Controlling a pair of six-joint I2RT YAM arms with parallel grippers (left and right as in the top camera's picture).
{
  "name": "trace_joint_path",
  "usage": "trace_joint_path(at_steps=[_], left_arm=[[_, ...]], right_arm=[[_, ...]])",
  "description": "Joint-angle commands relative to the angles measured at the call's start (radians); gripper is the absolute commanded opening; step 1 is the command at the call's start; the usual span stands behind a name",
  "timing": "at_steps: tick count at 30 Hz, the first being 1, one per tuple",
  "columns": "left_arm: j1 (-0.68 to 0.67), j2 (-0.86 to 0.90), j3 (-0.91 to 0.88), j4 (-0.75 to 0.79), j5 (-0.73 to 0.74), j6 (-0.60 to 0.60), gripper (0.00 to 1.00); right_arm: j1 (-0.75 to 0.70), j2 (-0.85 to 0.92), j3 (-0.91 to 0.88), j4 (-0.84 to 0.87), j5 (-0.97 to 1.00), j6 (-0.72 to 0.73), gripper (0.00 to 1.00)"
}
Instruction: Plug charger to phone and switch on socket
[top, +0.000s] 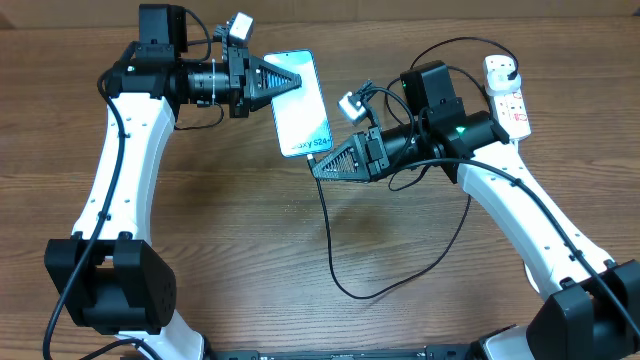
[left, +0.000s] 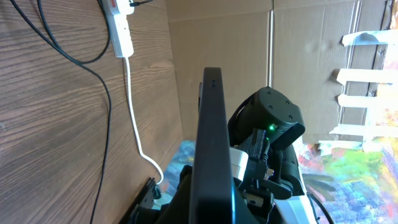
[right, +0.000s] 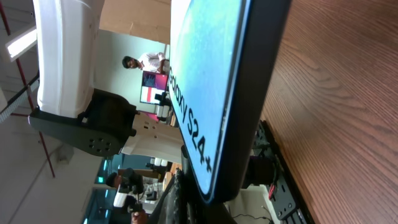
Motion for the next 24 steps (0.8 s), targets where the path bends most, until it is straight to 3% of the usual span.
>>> trace_joint_path(at_steps=[1, 24], left_arm=[[-0.008, 0.002, 0.004, 0.004, 0.056, -0.014, 0.04], [-0.007, 0.002, 0.004, 0.004, 0.083, -0.014, 0.04]], right_arm=[[-0.005, -0.027, 0.023, 0.006, -0.024, 0.0, 0.04], [-0.005, -0.027, 0.022, 0.008, -0.024, 0.0, 0.03]])
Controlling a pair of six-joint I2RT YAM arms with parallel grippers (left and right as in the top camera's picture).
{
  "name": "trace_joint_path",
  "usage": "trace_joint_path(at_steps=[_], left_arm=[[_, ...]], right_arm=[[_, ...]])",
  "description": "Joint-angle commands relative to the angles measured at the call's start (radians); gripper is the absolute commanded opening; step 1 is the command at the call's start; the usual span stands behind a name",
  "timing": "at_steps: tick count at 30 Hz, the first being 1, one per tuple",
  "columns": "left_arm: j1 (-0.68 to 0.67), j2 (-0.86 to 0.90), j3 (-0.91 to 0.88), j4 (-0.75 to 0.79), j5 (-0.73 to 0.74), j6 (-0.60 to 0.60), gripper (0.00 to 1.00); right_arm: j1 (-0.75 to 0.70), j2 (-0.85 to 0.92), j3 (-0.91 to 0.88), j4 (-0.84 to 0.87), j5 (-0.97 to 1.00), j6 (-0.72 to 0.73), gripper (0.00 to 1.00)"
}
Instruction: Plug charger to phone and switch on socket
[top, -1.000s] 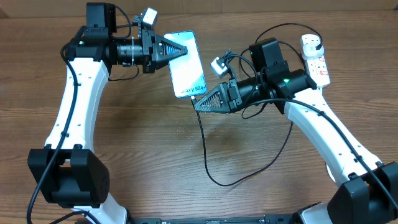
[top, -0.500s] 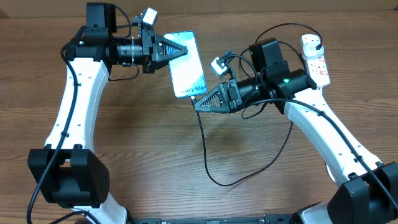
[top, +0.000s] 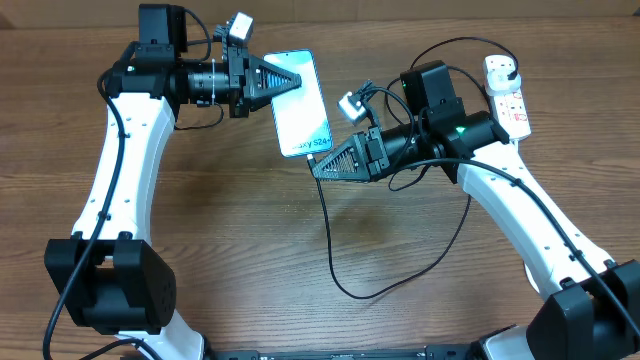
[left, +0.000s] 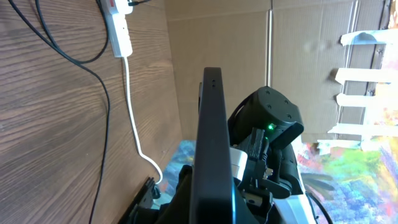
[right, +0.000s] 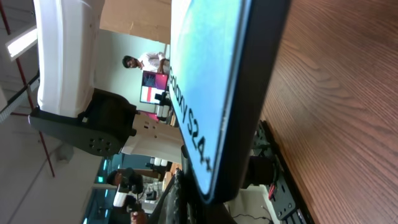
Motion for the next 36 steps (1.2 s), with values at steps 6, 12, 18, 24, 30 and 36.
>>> trace_joint_path(at_steps=[6, 12, 18, 24, 30, 36], left_arm=[[-0.007, 0.002, 0.004, 0.004, 0.076, -0.014, 0.04], [-0.008, 0.002, 0.004, 0.004, 0.076, -0.014, 0.04], [-0.008, 0.002, 0.004, 0.004, 0.075, -0.014, 0.04], [-0.008, 0.002, 0.004, 0.004, 0.075, -0.014, 0.04], [-0.008, 0.002, 0.004, 0.004, 0.075, -0.015, 0.04], [-0.008, 0.002, 0.004, 0.003, 0.076, -0.015, 0.04]], right_arm=[[-0.005, -0.027, 0.022, 0.004, -0.021, 0.001, 0.04], [-0.005, -0.027, 0.022, 0.005, -0.021, 0.001, 0.04], [-0.005, -0.027, 0.022, 0.005, -0.021, 0.001, 0.04], [-0.005, -0.027, 0.022, 0.011, -0.021, 0.001, 0.04], [-0.005, -0.027, 0.022, 0.023, -0.021, 0.006, 0.04], [-0.005, -0.027, 0.022, 0.046, -0.019, 0.027, 0.04]])
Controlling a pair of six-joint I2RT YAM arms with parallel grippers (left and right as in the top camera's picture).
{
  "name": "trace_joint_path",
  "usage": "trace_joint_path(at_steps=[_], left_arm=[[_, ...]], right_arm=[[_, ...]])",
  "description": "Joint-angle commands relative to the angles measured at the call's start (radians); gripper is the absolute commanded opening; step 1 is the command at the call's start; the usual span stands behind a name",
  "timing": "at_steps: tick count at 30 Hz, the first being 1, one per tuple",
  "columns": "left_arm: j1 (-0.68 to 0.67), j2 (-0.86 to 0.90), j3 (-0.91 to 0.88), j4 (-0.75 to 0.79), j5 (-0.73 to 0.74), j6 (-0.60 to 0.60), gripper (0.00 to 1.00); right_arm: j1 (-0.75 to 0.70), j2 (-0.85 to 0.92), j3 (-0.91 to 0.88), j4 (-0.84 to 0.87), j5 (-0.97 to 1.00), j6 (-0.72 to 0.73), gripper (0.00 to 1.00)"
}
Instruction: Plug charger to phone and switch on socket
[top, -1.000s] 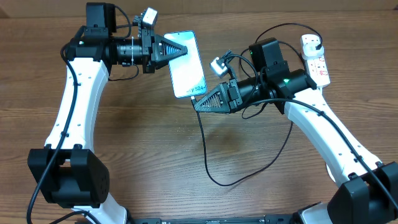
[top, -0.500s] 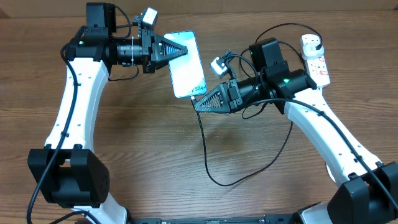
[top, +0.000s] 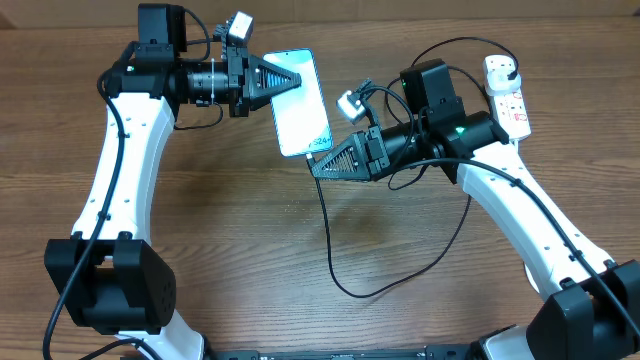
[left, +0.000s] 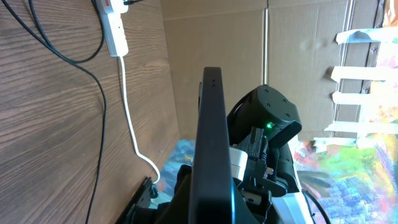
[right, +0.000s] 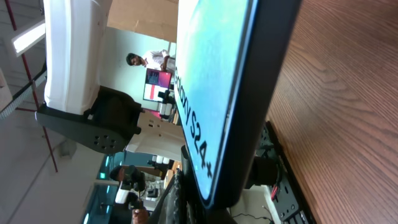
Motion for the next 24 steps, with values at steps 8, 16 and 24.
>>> trace_joint_path(at_steps=[8, 16, 24], left_arm=[[-0.008, 0.002, 0.004, 0.0, 0.061, -0.03, 0.04], [-0.008, 0.002, 0.004, 0.0, 0.061, -0.029, 0.04], [-0.008, 0.002, 0.004, 0.0, 0.08, -0.029, 0.04]], right_arm=[[0.005, -0.027, 0.021, 0.008, 0.027, 0.013, 0.04], [0.012, -0.027, 0.021, 0.005, 0.045, 0.013, 0.04], [0.011, -0.027, 0.021, 0.006, 0.045, 0.013, 0.04]])
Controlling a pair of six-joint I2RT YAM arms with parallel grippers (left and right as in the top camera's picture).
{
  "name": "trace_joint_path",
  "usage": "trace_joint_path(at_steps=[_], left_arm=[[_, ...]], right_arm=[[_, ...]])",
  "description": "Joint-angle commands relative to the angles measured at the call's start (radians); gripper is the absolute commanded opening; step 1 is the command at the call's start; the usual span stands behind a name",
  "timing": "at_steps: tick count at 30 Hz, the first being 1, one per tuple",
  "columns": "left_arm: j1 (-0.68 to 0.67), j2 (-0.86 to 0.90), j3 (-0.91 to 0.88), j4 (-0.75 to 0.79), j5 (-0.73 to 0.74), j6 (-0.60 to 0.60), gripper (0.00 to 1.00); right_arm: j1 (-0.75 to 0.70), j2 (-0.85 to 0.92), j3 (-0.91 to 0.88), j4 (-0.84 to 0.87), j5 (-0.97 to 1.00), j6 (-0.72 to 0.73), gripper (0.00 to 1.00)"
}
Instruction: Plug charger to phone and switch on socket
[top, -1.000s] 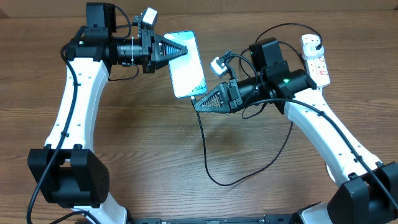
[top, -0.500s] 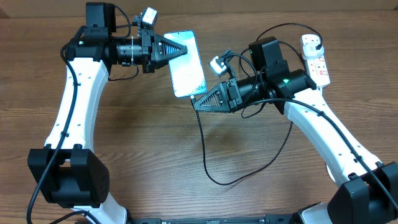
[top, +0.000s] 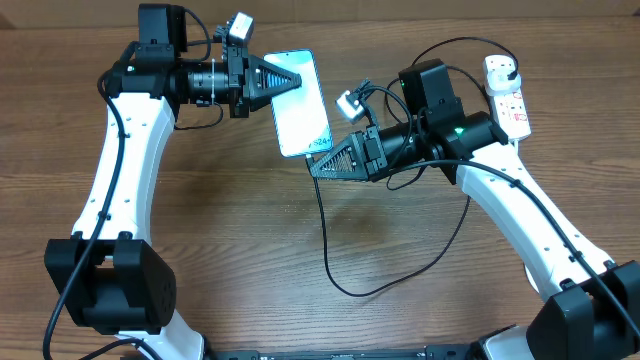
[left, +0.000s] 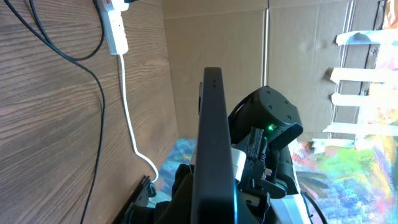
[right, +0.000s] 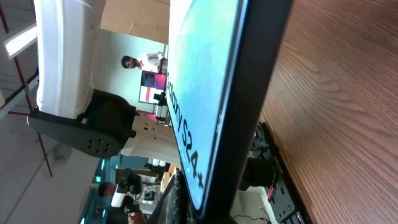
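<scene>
The phone (top: 301, 100), its pale blue screen up, is held off the table with my left gripper (top: 296, 80) shut on its top end. In the left wrist view the phone (left: 212, 137) shows edge-on between the dark fingers (left: 186, 199). My right gripper (top: 314, 167) is shut at the phone's bottom end, covering part of the printed name. The black charger cable (top: 327, 235) comes out at its tip; the plug itself is hidden. The phone (right: 205, 93) fills the right wrist view. The white socket strip (top: 507, 95) lies at the far right.
The black cable loops down across the wooden table (top: 230, 250) to the front, then back up under the right arm toward the strip. In the left wrist view the strip (left: 114, 25) and its white lead lie on the table; a cardboard wall stands behind.
Both arms stay almost still. In the right wrist view the phone has shifted slightly left and sits a little closer to the camera. Both grips are unchanged.
At first my left gripper held the phone up and my right gripper held the cable end just below the phone, the printed name showing. Later the right gripper was tight against the phone's bottom end, covering part of the name, and it stays there now.
</scene>
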Motion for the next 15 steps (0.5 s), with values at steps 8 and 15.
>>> trace_joint_path(at_steps=[8, 15], left_arm=[[-0.008, 0.002, 0.004, 0.001, 0.084, 0.017, 0.04], [-0.008, 0.002, 0.004, 0.001, 0.098, 0.024, 0.04]], right_arm=[[0.003, -0.025, 0.021, 0.061, 0.016, 0.058, 0.04], [0.003, -0.025, 0.021, 0.069, 0.016, 0.058, 0.04]])
